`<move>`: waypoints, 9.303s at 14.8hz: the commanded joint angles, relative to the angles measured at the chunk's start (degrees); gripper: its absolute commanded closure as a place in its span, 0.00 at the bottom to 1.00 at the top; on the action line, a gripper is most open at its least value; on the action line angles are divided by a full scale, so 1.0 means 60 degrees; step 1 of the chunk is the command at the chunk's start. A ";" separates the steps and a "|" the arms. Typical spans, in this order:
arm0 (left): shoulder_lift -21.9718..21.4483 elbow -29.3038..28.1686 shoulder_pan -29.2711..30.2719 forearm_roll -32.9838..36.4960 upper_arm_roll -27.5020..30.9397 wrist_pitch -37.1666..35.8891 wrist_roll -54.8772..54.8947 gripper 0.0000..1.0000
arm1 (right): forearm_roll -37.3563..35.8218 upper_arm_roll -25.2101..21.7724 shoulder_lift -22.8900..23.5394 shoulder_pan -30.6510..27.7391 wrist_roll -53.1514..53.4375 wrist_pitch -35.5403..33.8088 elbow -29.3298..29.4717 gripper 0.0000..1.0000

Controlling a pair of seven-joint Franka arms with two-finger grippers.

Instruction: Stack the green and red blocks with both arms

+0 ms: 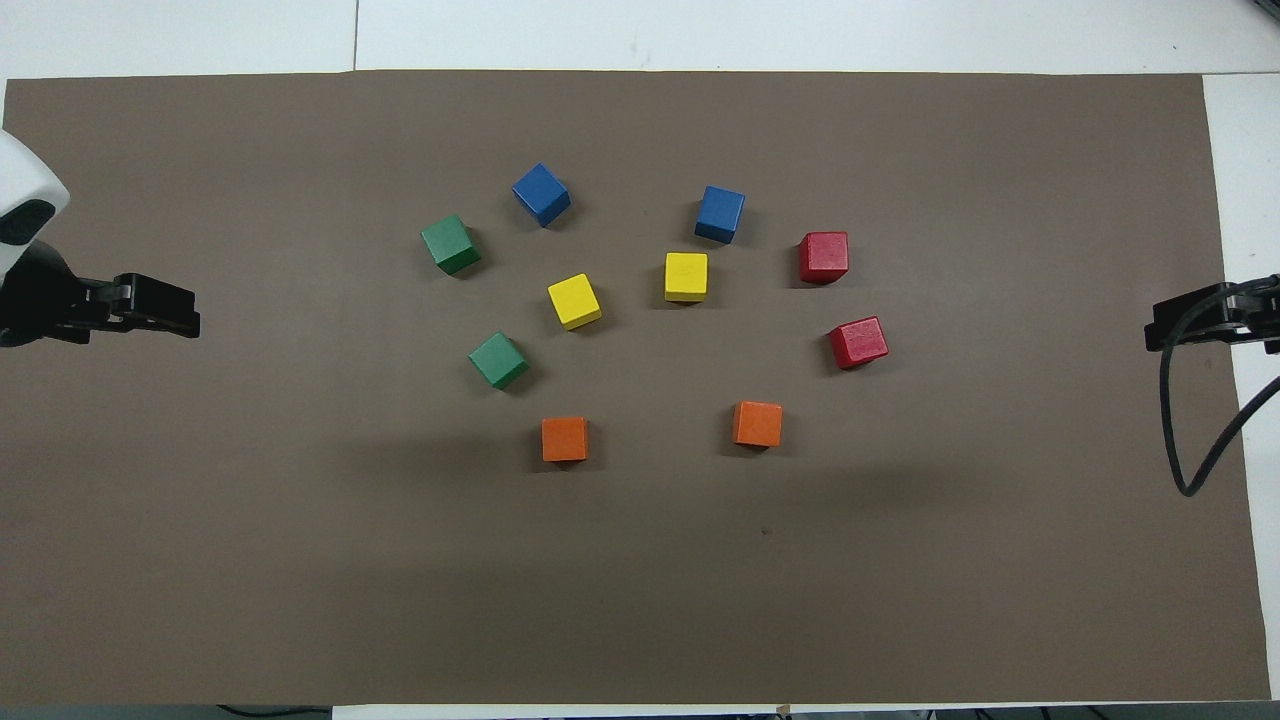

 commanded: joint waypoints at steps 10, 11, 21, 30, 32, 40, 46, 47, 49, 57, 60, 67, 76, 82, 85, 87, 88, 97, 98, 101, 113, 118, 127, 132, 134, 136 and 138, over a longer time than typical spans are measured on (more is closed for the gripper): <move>-0.0153 -0.0127 -0.0016 0.0104 -0.0095 0.0111 -0.0040 0.00 | 0.0073 0.0072 -0.0297 -0.0094 0.0037 0.0161 -0.0510 0.00; -0.0182 -0.0186 -0.0002 0.0104 -0.0168 0.0053 -0.0083 0.00 | 0.0073 0.0072 -0.0399 -0.0021 0.0037 0.0437 -0.0715 0.00; 0.1411 -0.0142 -0.1567 0.0090 -0.0316 0.1500 -0.3827 0.00 | 0.0073 0.0277 -0.0269 0.0916 0.0300 0.2736 -0.2019 0.00; 0.2894 -0.0918 -0.2637 0.0104 -0.0316 0.3772 -0.8534 0.00 | 0.0073 0.0292 -0.0021 0.1634 0.0286 0.4539 -0.3442 0.00; 0.3068 -0.1210 -0.3075 0.0148 -0.0301 0.4312 -0.9265 0.00 | 0.0073 0.0292 0.0301 0.1868 0.0359 0.4935 -0.3442 0.00; 0.3113 -0.2061 -0.3254 0.0222 -0.0301 0.5457 -0.9210 0.00 | 0.0073 0.0292 0.1561 0.2338 0.0841 0.6195 -0.3471 0.00; 0.3113 -0.2602 -0.3429 0.0222 -0.0287 0.6013 -0.9195 0.00 | 0.0073 0.0292 0.2250 0.2485 0.0857 0.7030 -0.3471 0.00; 0.3113 -0.2676 -0.3430 0.0222 -0.0301 0.6145 -0.9195 0.00 | 0.0073 0.0292 0.2411 0.2470 0.0857 0.7177 -0.3471 0.00; 0.3113 -0.2822 -0.3503 0.0222 -0.0287 0.6292 -0.9224 0.00 | 0.0073 0.0292 0.2704 0.2485 0.0944 0.7630 -0.3486 0.00; 0.3128 -0.2955 -0.3518 0.0236 -0.0286 0.6454 -0.9224 0.00 | 0.0073 0.0292 0.3101 0.2734 0.1252 0.8349 -0.3792 0.00; 0.3128 -0.3028 -0.3518 0.0236 -0.0286 0.6497 -0.9224 0.00 | 0.0073 0.0292 0.3101 0.2705 0.1179 0.8350 -0.3896 0.00; 0.3128 -0.3204 -0.3620 0.0222 -0.0286 0.6630 -0.9283 0.49 | 0.0073 0.0292 0.3013 0.2587 0.1223 0.8350 -0.4159 0.00; 0.2147 -0.1988 -0.1150 0.0734 -0.0228 0.3759 -0.4313 1.00 | 0.0058 0.0263 0.3027 0.2573 0.1530 0.8175 -0.3912 1.00; 0.2278 -0.1959 0.1036 0.0282 -0.0228 0.4503 0.0555 1.00 | 0.0058 0.0189 0.2706 0.1360 0.1413 0.6285 -0.2182 1.00; 0.2993 -0.1638 0.1126 0.0309 -0.0198 0.5076 0.1131 1.00 | 0.0058 0.0190 0.2472 0.0510 0.0918 0.6240 -0.2590 1.00; 0.3493 -0.1359 0.1126 0.0353 -0.0198 0.5179 0.1394 1.00 | 0.0058 0.0190 0.2383 -0.0337 -0.0046 0.6460 -0.2841 1.00; 0.3523 -0.1373 0.1141 0.0339 -0.0198 0.5281 0.1671 1.00 | 0.0058 0.0204 0.2368 -0.0647 -0.0501 0.6388 -0.2841 1.00; 0.3758 -0.1753 0.1492 0.0280 -0.0198 0.5912 0.1835 1.00 | 0.0058 0.0204 0.1943 -0.0884 -0.2190 0.6475 -0.3983 1.00; 0.3758 -0.1783 0.1492 0.0280 -0.0198 0.5912 0.1821 1.00 | 0.0058 0.0204 0.1972 -0.0884 -0.2161 0.6519 -0.4071 1.00; 0.3743 -0.1856 0.1521 0.0266 -0.0198 0.6057 0.1368 1.00 | 0.0058 0.0190 0.2031 -0.0884 -0.2131 0.6957 -0.4408 1.00; 0.3816 -0.1068 0.1362 0.0207 -0.0213 0.5694 0.0391 0.00 | 0.0058 0.0204 0.2368 -0.0870 -0.1912 0.7573 -0.4687 1.00; 0.4080 -0.0026 0.0323 0.0178 -0.0213 0.5091 -0.2213 0.00 | 0.0058 0.0204 0.2485 -0.0841 -0.1853 0.7925 -0.4716 1.00; 0.5413 0.1747 -0.1686 0.0222 -0.0198 0.4784 -0.6031 0.00 | 0.0058 0.0204 0.2485 -0.0797 -0.1459 0.7882 -0.4716 0.00; 0.6013 0.2538 -0.1935 0.0192 -0.0198 0.4784 -0.6806 0.00 | 0.0058 0.0204 0.2500 -0.0797 -0.1414 0.7838 -0.4658 0.00; 0.6188 0.2553 -0.2140 0.0250 -0.0184 0.4886 -0.6851 0.00 | 0.0058 0.0204 0.2529 -0.0797 -0.1399 0.7750 -0.4498 0.00; 0.6175 0.2524 -0.2170 0.0368 -0.0126 0.4769 -0.6837 0.00 | 0.0058 0.0262 0.2486 -0.0797 -0.1385 0.7226 -0.4060 0.00; 0.6146 0.2480 -0.2184 0.0485 -0.0140 0.4798 -0.6837 0.00 | 0.0058 0.0306 0.2413 -0.0797 -0.1224 0.6726 -0.3576 0.00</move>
